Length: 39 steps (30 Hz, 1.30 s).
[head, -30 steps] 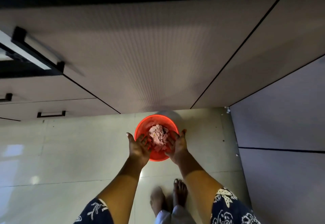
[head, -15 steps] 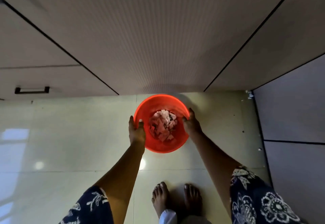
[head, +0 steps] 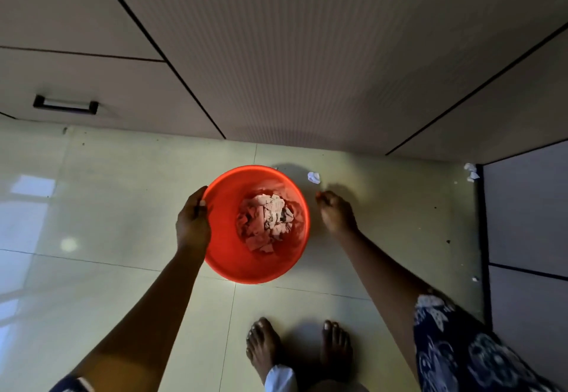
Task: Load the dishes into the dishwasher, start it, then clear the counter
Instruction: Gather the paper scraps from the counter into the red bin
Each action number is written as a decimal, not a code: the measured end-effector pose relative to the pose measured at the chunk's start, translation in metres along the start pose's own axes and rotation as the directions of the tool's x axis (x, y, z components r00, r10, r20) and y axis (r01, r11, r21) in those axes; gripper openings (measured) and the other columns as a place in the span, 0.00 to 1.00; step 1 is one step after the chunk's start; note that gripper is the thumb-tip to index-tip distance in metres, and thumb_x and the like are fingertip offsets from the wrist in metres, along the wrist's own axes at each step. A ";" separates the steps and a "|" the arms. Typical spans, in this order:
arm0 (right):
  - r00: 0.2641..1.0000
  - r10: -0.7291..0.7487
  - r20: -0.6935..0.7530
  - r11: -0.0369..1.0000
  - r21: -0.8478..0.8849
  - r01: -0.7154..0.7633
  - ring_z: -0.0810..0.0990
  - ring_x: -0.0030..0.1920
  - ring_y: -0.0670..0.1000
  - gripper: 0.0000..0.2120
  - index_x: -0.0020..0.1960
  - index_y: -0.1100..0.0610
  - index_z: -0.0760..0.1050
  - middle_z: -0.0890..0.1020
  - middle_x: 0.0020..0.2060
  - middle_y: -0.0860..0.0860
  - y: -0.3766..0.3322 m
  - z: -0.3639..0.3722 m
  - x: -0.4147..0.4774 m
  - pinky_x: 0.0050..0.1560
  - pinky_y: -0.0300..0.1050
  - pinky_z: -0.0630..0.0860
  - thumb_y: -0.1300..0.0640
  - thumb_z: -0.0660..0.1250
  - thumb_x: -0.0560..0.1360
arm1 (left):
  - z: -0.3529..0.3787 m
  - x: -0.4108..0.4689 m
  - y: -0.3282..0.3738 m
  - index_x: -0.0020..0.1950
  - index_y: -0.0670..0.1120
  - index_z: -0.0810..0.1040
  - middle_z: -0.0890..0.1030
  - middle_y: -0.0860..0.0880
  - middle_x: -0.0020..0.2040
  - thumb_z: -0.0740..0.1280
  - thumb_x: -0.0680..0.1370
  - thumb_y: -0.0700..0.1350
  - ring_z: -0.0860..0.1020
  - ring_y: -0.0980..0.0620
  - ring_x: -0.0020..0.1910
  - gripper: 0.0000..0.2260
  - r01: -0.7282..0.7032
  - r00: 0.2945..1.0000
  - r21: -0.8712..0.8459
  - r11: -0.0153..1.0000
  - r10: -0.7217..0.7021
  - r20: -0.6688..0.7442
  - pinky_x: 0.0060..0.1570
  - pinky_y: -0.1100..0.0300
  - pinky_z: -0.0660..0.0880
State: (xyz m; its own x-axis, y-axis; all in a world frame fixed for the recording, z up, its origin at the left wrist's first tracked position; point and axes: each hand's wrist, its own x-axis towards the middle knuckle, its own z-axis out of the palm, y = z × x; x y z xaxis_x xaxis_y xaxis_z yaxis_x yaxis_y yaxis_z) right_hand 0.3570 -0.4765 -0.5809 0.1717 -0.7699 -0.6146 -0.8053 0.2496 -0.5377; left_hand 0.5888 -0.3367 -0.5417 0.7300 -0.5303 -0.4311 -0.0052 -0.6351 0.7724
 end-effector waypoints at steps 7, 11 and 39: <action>0.974 -0.224 0.038 0.866 -0.451 0.217 0.61 0.72 0.58 0.23 0.74 0.50 0.59 0.56 0.76 0.52 0.016 0.051 0.128 0.69 0.51 0.63 0.58 0.55 0.80 | 0.004 0.025 -0.005 0.65 0.49 0.75 0.79 0.51 0.61 0.57 0.82 0.45 0.75 0.51 0.61 0.14 -0.189 0.982 0.035 0.981 0.189 0.015 0.62 0.50 0.72; 0.945 -0.312 0.096 0.758 -0.575 0.308 0.57 0.74 0.54 0.24 0.75 0.54 0.58 0.58 0.75 0.53 0.039 0.096 0.144 0.73 0.48 0.55 0.45 0.49 0.81 | 0.003 0.031 -0.020 0.65 0.51 0.76 0.79 0.53 0.60 0.57 0.82 0.46 0.76 0.52 0.60 0.13 -0.215 0.977 -0.001 0.977 0.215 -0.006 0.62 0.49 0.73; 0.950 0.049 -0.308 0.990 0.139 -0.006 0.78 0.58 0.56 0.22 0.71 0.50 0.67 0.79 0.60 0.52 0.068 -0.055 -0.065 0.58 0.54 0.76 0.61 0.60 0.78 | 0.096 -0.084 0.028 0.67 0.43 0.73 0.77 0.44 0.61 0.55 0.82 0.36 0.77 0.45 0.57 0.15 0.181 0.962 -0.355 0.917 -0.090 0.256 0.55 0.46 0.77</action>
State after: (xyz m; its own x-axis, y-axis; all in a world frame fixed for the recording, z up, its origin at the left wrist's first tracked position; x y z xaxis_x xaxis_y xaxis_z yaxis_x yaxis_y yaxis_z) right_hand 0.2604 -0.4416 -0.5455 -0.0513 -0.9000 -0.4328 -0.7198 0.3338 -0.6087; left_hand 0.4612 -0.3637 -0.5288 0.5277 -0.5970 -0.6043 0.3696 -0.4792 0.7961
